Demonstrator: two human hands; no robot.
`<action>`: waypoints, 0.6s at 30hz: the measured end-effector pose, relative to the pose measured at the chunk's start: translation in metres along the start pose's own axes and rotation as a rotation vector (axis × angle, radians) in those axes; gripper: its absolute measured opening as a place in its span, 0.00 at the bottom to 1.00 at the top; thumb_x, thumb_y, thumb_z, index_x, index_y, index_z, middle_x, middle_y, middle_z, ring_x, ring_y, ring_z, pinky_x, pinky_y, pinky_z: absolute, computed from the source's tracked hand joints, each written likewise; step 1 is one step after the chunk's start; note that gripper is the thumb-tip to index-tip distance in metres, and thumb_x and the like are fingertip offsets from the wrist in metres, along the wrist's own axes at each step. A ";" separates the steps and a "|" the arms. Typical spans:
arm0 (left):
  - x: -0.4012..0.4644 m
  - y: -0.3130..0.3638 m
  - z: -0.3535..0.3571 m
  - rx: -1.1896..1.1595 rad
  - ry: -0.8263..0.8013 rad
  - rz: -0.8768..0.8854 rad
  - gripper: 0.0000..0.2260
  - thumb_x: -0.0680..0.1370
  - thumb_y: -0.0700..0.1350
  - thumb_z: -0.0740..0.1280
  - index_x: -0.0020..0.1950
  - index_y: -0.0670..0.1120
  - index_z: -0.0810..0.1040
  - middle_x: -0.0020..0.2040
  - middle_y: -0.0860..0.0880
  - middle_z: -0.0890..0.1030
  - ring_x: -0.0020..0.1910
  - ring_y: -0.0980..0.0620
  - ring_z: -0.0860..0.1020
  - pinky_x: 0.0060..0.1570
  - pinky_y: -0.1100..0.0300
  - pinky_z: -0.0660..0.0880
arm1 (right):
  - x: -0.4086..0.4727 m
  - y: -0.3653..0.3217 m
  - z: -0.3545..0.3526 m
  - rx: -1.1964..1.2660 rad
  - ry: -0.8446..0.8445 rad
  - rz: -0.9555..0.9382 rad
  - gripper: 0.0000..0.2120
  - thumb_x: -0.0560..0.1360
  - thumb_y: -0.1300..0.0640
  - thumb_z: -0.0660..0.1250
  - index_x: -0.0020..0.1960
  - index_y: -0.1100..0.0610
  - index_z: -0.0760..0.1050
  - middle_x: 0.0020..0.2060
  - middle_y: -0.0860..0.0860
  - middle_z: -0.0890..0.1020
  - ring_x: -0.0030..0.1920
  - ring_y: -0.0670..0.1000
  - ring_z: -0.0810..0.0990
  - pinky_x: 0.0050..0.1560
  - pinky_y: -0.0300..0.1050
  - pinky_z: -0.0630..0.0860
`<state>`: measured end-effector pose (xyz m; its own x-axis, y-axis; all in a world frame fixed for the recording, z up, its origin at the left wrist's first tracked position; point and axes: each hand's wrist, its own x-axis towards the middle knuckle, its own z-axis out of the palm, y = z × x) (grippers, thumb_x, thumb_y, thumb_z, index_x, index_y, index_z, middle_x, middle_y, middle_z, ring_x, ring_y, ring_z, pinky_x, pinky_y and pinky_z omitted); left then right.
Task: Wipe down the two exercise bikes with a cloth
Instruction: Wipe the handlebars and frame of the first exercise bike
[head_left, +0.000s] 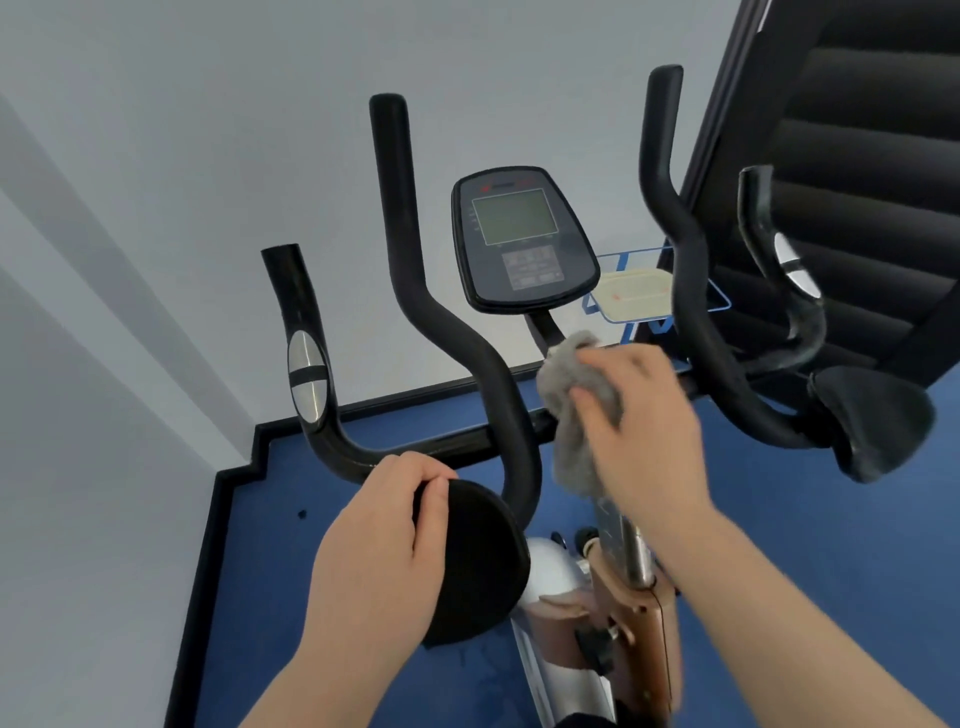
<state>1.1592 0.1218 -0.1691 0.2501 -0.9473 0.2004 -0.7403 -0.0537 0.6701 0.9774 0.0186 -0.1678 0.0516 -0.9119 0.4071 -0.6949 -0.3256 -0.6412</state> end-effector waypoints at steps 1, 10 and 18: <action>0.000 0.000 0.000 0.003 0.001 0.002 0.08 0.79 0.53 0.57 0.49 0.60 0.75 0.46 0.64 0.78 0.51 0.67 0.73 0.41 0.71 0.68 | -0.006 -0.004 0.010 -0.094 -0.013 -0.054 0.14 0.77 0.56 0.68 0.62 0.52 0.77 0.58 0.49 0.75 0.54 0.47 0.73 0.55 0.41 0.70; 0.000 0.000 0.002 0.015 0.001 -0.007 0.06 0.79 0.52 0.58 0.48 0.60 0.75 0.46 0.65 0.77 0.50 0.67 0.74 0.41 0.70 0.67 | -0.002 -0.021 0.015 -0.186 -0.180 -0.017 0.13 0.81 0.52 0.58 0.62 0.52 0.75 0.55 0.50 0.73 0.47 0.51 0.78 0.49 0.43 0.72; 0.001 0.002 0.001 0.021 0.009 0.002 0.07 0.80 0.50 0.59 0.47 0.59 0.75 0.45 0.64 0.78 0.49 0.65 0.75 0.42 0.72 0.68 | 0.006 -0.021 0.033 -0.256 -0.154 0.015 0.12 0.82 0.55 0.57 0.63 0.51 0.73 0.57 0.49 0.69 0.44 0.52 0.78 0.43 0.39 0.67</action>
<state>1.1572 0.1203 -0.1683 0.2543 -0.9443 0.2086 -0.7535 -0.0583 0.6548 1.0163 0.0118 -0.1733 0.1346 -0.9495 0.2834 -0.8536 -0.2563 -0.4535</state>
